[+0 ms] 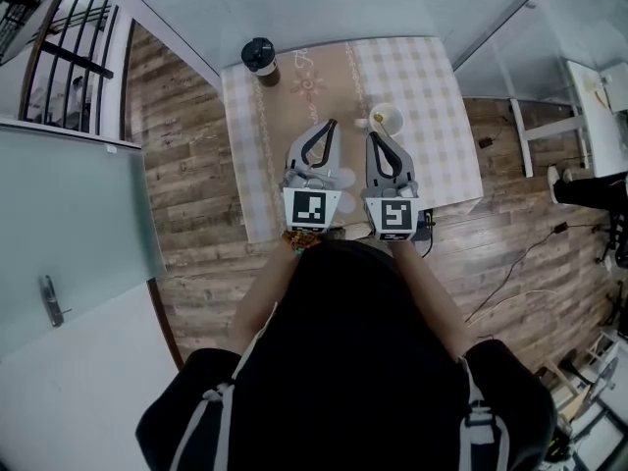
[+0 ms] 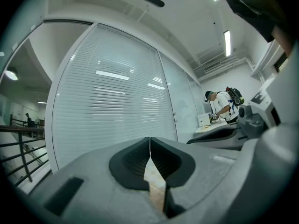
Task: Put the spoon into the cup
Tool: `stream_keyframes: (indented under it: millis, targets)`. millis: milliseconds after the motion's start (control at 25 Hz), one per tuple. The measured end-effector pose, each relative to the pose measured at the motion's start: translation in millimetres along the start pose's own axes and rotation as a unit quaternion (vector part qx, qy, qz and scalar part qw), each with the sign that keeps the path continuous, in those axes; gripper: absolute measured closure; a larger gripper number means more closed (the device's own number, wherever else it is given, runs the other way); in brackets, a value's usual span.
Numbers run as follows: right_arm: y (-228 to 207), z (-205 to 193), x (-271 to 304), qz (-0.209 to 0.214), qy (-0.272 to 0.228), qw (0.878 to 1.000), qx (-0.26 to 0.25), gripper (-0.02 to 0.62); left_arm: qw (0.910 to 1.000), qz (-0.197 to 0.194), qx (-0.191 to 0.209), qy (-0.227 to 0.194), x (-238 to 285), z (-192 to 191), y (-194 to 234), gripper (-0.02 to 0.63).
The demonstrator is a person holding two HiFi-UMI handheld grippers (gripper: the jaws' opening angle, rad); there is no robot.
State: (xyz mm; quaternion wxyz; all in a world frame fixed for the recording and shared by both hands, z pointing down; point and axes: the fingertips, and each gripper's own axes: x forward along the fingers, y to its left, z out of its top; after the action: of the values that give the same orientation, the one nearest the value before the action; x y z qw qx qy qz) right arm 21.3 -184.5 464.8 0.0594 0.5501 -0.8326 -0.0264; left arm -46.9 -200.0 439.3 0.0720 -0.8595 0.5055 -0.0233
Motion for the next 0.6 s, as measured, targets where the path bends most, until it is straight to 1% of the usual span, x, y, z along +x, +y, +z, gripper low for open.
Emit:
stream_keyframes:
  millis: [320,600]
  targets:
    - [3.7,0.9,2.3,0.007,0.0,1.0,-0.001,0.586,1.0,0.002,0.0,0.008,1.0,-10.5,0.7,0.588]
    - [7.1,-3.3,2.0,0.017,0.007,1.0,-0.006,0.586,0.9999,-0.005,-0.005,0.011,2.5,-15.1,-5.4,0.588]
